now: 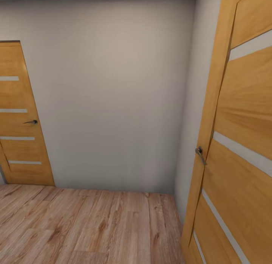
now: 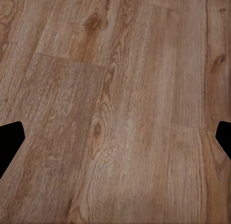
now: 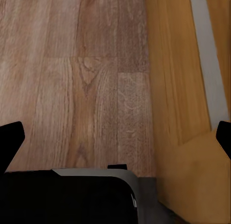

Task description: Move the two storage containers from the living room to the garage. In the garage, place one container on the floor and stack the other container on top of it (either order is fine).

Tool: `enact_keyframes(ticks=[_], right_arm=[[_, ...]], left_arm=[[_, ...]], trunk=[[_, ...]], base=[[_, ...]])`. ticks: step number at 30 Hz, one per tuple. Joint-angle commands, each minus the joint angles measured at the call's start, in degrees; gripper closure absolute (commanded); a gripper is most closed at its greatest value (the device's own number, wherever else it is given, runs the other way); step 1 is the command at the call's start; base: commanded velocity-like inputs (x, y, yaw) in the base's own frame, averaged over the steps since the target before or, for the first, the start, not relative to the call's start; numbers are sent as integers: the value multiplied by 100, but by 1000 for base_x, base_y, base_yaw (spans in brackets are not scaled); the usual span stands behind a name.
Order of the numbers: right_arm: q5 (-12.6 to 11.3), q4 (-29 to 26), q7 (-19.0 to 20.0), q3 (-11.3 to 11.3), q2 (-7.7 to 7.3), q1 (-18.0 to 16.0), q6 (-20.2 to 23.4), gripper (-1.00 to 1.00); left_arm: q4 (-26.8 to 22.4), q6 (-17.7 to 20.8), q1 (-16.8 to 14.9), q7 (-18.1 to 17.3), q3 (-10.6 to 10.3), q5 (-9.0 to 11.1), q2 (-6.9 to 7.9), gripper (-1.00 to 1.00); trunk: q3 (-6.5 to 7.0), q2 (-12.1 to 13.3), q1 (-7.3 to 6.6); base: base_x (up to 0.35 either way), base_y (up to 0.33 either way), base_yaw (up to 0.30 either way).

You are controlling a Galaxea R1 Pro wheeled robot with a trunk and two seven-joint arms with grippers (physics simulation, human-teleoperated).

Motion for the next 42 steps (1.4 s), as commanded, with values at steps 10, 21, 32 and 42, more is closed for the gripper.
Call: enact_keyframes(ticks=[10,21,32,42], right_arm=[[-62,-9,24,41,-2,3,-6,-100],[-53,-9,24,41,-3,3,-6,-100],[-53,-9,24,41,-2,3,-6,-100],[-53,-9,26,41,-1,3,-6,-100]], left_arm=[[28,-37,-11,-22,-34,58,-5,-100],[29,-37,-11,-25,-34,58,-4,-100],[30,-37,-11,-23,-34,58,-5,-100],[30,-30,-11,-25,-34,58,-4,-100]], trunk=[[-6,-4,2],[-6,-4,2],[-6,-4,2],[-6,-4,2]], base=[[17,-16,0],[23,0,0],[24,0,0],[111,0,0]])
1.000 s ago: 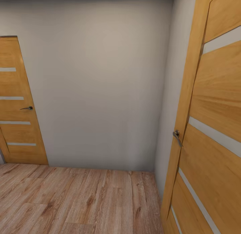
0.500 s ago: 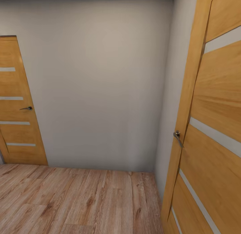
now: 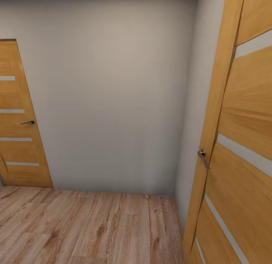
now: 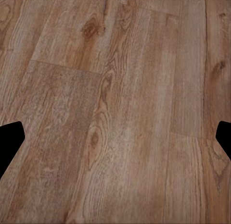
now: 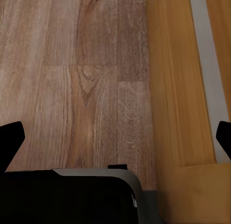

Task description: Move the two storage containers from the living room to the garage. In the garage, place one container on the floor and stack the other container on top of it (either order is fine).

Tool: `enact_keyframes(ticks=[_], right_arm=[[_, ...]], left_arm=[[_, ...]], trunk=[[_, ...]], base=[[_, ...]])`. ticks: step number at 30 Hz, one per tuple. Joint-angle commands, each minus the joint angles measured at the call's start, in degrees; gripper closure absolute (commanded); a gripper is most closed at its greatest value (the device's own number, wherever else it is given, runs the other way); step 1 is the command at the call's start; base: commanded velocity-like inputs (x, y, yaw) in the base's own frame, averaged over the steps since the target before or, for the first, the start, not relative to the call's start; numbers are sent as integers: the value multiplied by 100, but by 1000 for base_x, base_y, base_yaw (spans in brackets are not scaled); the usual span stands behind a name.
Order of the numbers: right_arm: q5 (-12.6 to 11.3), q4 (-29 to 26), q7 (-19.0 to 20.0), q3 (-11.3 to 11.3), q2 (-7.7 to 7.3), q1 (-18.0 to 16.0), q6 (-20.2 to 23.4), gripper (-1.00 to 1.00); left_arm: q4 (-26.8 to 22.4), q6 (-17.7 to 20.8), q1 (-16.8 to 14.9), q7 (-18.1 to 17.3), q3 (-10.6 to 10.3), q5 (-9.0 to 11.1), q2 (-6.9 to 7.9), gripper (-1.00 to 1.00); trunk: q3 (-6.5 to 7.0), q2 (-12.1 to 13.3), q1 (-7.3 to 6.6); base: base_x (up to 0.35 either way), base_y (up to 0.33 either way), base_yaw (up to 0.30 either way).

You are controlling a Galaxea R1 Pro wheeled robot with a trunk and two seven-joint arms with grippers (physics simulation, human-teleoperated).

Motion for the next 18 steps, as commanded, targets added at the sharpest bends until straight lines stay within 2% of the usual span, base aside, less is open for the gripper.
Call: enact_keyframes(ticks=[1,18], right_arm=[[-63,-10,25,41,-5,3,-10,-100],[-70,-10,43,36,-11,3,-20,-100]], left_arm=[[23,-38,-11,-21,-34,54,-3,-100],[24,-44,-11,-20,-34,54,-3,-100]], trunk=[[-6,-5,2],[-6,-5,2]], base=[[45,0,0],[6,0,0]])
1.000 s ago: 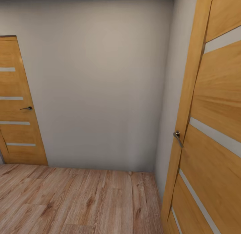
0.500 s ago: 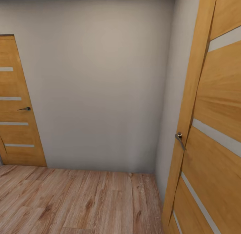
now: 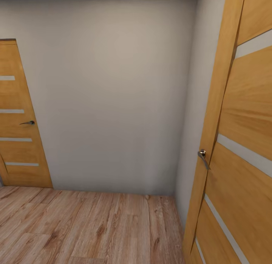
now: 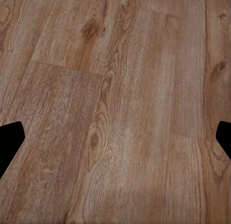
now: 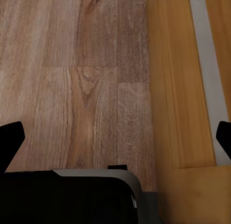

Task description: Move the two storage containers from the living room to the garage. In the garage, place one container on the floor and stack the other container on top of it (either order is fine).

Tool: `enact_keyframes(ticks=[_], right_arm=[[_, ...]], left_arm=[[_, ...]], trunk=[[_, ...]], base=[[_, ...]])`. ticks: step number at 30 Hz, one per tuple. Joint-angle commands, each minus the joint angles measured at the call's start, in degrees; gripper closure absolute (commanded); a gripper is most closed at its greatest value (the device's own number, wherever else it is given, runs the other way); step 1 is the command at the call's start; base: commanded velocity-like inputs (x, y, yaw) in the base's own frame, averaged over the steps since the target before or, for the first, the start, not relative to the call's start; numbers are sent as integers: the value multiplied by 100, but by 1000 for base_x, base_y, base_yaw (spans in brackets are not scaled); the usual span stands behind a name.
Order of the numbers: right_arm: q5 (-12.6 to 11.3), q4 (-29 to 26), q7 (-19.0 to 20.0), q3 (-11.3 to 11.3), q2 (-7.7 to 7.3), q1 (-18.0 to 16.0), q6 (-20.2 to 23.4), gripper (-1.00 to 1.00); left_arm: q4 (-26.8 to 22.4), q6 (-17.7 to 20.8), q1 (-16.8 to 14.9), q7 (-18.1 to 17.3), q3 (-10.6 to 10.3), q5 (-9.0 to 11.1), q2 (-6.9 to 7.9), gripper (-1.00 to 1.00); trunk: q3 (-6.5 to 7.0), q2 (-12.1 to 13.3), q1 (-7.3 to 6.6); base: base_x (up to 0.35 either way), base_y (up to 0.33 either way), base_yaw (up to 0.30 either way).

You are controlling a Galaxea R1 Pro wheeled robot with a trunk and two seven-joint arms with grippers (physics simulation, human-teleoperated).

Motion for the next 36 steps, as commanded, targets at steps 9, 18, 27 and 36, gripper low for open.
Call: enact_keyframes(ticks=[9,18,27,36], right_arm=[[-53,-10,21,45,-3,3,1,-100],[-41,-10,19,45,-3,3,5,-100],[-44,-10,19,45,-3,3,5,-100],[-37,-10,14,45,-1,3,7,-100]], left_arm=[[27,-34,-11,-24,-34,54,-2,-100],[25,-34,-11,-20,-34,54,-11,-100],[27,-31,-11,-15,-34,52,-14,-100],[26,-32,-11,-19,-34,54,-20,-100]], trunk=[[-6,-5,1],[-6,-5,1],[-6,-5,1],[-6,-5,1]], base=[[79,63,0],[12,10,0],[55,-38,0],[16,-12,0]])
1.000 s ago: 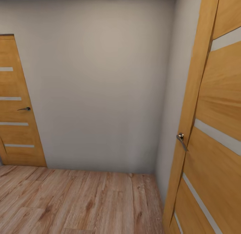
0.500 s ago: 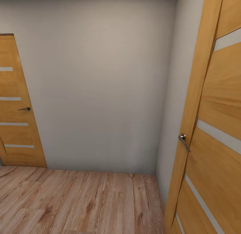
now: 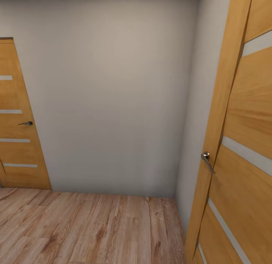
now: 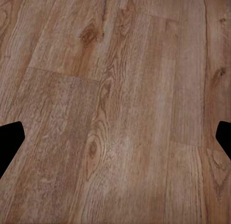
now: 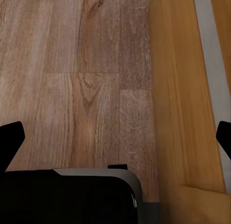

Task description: Move the two storage containers from the living room to the garage. In the garage, place one container on the floor and stack the other container on top of it (either order is fine).

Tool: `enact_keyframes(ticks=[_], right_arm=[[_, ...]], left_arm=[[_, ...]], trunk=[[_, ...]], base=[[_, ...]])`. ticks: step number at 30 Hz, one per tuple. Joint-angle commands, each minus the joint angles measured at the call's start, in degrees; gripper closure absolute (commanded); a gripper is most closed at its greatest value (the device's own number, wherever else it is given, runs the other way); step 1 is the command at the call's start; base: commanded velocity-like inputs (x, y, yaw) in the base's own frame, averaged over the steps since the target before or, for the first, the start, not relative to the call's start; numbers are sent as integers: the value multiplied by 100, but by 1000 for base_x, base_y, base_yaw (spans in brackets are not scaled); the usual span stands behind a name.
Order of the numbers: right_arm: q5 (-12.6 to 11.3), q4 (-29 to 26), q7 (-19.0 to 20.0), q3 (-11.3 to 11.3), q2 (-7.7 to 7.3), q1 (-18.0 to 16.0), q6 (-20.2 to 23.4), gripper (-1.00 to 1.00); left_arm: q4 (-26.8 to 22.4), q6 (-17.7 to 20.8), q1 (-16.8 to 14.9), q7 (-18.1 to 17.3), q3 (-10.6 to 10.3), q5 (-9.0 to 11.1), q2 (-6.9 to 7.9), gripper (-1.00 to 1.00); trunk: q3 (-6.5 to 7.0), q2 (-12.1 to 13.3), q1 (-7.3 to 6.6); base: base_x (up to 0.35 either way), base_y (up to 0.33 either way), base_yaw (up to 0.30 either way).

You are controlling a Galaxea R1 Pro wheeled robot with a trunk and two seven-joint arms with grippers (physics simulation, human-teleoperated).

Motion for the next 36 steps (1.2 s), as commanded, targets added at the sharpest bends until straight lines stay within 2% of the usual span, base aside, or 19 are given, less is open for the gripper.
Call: enact_keyframes(ticks=[1,36], right_arm=[[-61,-10,21,41,-4,3,-6,-100],[-49,-10,18,41,-5,3,-6,-100]], left_arm=[[24,-35,-11,-19,-34,54,-3,-100],[25,-32,-11,-32,-34,63,-3,-100]], trunk=[[-6,-5,1],[-6,-5,1]], base=[[0,0,0],[96,0,0]])
